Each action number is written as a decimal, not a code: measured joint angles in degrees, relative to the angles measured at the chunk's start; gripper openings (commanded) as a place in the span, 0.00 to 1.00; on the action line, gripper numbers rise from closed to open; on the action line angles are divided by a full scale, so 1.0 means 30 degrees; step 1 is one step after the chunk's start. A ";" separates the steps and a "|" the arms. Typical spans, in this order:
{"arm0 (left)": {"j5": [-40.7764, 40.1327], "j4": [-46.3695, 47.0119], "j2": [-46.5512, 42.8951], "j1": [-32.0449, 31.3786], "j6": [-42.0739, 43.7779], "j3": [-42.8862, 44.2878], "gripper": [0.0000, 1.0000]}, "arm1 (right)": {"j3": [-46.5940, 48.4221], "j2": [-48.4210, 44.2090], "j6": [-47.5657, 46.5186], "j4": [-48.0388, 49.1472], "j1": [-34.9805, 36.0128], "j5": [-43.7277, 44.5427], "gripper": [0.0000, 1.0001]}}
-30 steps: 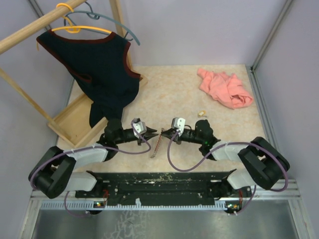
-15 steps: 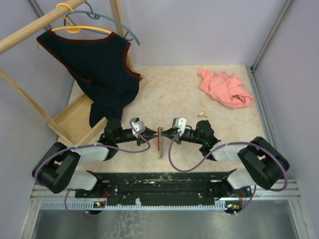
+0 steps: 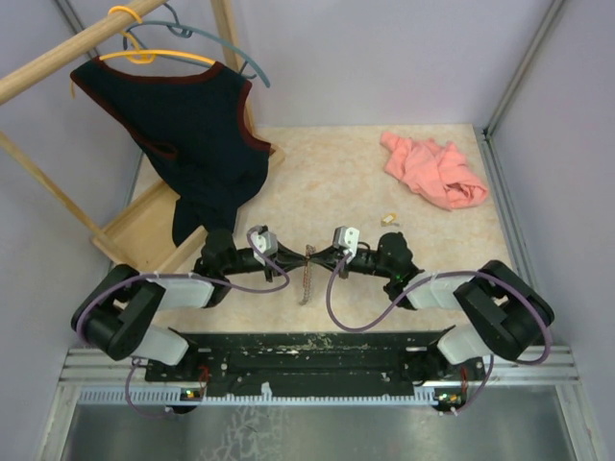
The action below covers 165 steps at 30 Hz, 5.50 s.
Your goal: Put the keys on the keyring
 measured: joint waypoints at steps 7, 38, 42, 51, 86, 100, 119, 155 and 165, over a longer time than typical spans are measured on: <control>0.0277 0.0437 0.0233 0.0073 -0.0306 0.0000 0.01 | 0.0000 0.0342 0.0168 0.0452 -0.0036 -0.0160 0.00; -0.2033 -0.7271 -0.0947 -0.0087 0.4044 0.1443 0.00 | 0.5217 -0.2280 0.5377 -1.4047 -0.1705 0.8867 0.62; -0.2361 -0.7541 -0.0721 -0.0138 0.4116 0.1515 0.00 | 0.7184 -0.0882 0.6725 -1.6269 -0.3315 1.0586 0.61; -0.3133 -0.8036 -0.0117 -0.0138 0.4007 0.1982 0.00 | 0.8961 0.2732 0.8852 -1.9934 -0.7614 1.2852 0.49; -0.3388 -0.8393 0.0000 -0.0153 0.3818 0.2011 0.00 | 1.4768 0.8765 0.7468 -2.3015 -0.8750 1.4061 0.22; -0.3300 -0.8444 0.0102 -0.0189 0.3694 0.2076 0.00 | 0.9974 0.4291 0.9318 -2.4633 -0.8714 1.3012 0.22; -0.3242 -0.8546 0.0109 -0.0277 0.3679 0.2084 0.00 | 1.0477 0.1384 0.6353 -2.7430 -0.4437 1.5715 0.35; -0.3257 -0.8655 0.0117 -0.0313 0.3679 0.2084 0.00 | 1.1912 0.5778 0.2412 -2.8545 -0.1559 2.0997 0.13; -0.3257 -0.8655 0.0124 -0.0313 0.3679 0.2084 0.00 | 1.1912 0.5785 0.2339 -2.8348 -0.1559 2.1434 0.10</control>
